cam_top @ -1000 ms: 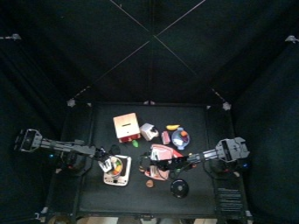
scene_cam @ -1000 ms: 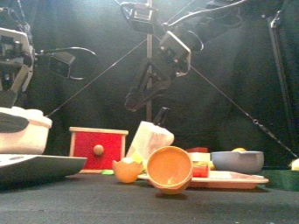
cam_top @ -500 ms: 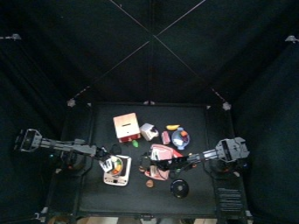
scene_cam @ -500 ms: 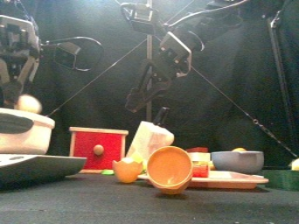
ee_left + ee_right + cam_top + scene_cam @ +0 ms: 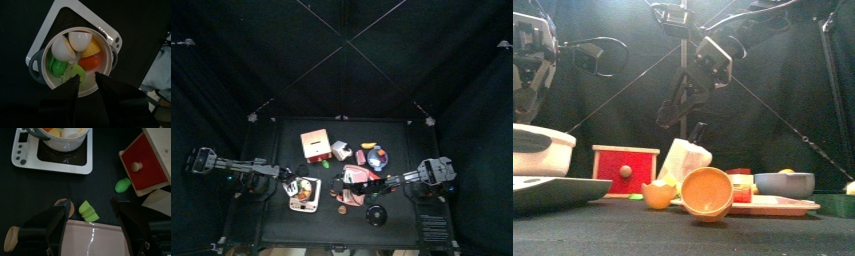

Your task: Grab starfruit half in pot

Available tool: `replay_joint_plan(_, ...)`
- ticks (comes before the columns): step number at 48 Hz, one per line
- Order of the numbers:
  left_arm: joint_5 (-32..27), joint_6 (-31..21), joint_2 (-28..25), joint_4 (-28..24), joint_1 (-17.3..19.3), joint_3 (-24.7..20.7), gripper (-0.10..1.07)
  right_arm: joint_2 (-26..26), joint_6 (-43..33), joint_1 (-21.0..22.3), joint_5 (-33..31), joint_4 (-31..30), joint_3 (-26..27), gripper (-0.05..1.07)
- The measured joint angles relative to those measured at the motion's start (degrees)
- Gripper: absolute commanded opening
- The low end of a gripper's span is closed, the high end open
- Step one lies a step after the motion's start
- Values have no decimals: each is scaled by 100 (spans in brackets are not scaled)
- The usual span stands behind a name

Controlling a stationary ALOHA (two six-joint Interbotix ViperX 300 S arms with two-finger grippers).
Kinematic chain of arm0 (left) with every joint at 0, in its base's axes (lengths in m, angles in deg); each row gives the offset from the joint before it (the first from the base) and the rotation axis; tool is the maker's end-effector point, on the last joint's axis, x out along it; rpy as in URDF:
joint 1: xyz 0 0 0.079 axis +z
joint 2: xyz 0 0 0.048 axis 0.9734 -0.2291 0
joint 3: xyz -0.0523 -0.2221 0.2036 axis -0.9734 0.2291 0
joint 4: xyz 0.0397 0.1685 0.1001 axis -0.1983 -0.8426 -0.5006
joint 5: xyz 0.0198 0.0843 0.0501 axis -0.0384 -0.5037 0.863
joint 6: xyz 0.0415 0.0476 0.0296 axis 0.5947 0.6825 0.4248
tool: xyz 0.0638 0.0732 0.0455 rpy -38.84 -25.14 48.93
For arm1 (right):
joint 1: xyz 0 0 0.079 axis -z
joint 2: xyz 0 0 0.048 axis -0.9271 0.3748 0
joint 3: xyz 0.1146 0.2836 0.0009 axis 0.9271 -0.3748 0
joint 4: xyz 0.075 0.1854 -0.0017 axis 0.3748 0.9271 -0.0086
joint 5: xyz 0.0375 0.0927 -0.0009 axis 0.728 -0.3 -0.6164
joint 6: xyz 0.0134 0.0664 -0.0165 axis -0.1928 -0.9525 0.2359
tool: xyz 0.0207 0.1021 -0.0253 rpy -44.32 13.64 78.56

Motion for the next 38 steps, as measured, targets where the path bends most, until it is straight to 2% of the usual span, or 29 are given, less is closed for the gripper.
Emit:
replay_joint_plan(8, 0, 158, -237, -185, -211, 0, 91, 0, 9, 0, 0, 0, 0, 95)
replay_joint_plan(13, -9, 193, -448, -264, -220, 0, 97, 0, 9, 0, 0, 0, 0, 95)
replay_joint_plan(23, -35, 290, -703, -492, -220, 0, 97, 0, 9, -9, 0, 0, -26, 95)
replay_joint_plan(38, -35, 325, -958, -527, -229, 0, 97, 0, 9, -9, 0, 0, -26, 95)
